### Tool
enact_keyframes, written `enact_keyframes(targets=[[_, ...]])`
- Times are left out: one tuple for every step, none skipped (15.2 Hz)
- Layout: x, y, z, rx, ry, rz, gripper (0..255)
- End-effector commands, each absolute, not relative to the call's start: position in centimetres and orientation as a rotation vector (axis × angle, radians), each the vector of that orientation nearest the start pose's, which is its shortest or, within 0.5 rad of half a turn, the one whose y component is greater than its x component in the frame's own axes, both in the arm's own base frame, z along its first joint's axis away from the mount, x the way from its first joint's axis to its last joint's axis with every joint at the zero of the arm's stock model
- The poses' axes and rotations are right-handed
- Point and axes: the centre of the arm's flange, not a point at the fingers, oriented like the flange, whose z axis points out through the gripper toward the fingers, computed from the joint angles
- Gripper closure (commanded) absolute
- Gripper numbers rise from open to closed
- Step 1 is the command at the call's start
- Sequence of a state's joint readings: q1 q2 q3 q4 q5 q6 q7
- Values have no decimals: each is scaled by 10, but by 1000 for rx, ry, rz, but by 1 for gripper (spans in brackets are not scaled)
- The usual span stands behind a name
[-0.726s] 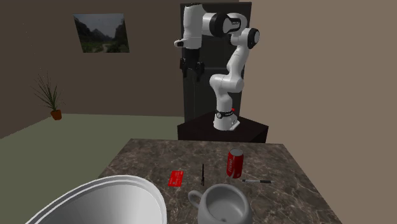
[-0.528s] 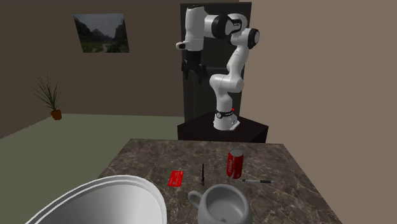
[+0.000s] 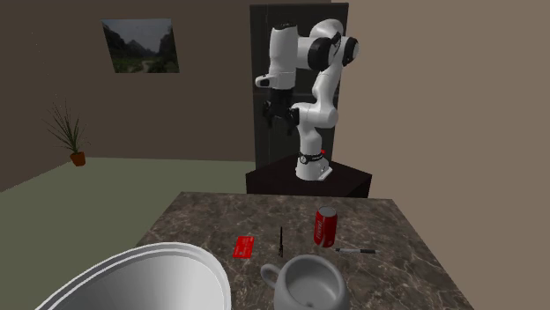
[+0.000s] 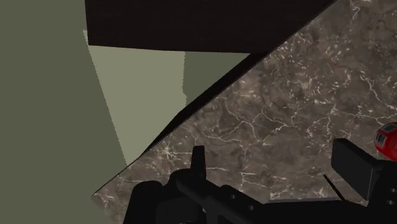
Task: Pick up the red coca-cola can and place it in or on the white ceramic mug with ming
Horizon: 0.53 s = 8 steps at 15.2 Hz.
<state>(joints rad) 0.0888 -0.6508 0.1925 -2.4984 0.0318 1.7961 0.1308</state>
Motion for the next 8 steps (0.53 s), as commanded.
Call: enact_keyframes(targets=[[336, 125, 478, -3224, -150, 61, 0], [338, 136, 471, -3221, -146, 58, 0], [340, 146, 464, -3218, -141, 54, 0], [342, 156, 458, -3214, -137, 51, 0], [343, 167, 451, -3211, -132, 47, 0], [345, 177, 444, -3207, -128, 44, 0], [347, 188, 437, -3204, -124, 41, 0], [350, 198, 430, -3201, -119, 37, 0]])
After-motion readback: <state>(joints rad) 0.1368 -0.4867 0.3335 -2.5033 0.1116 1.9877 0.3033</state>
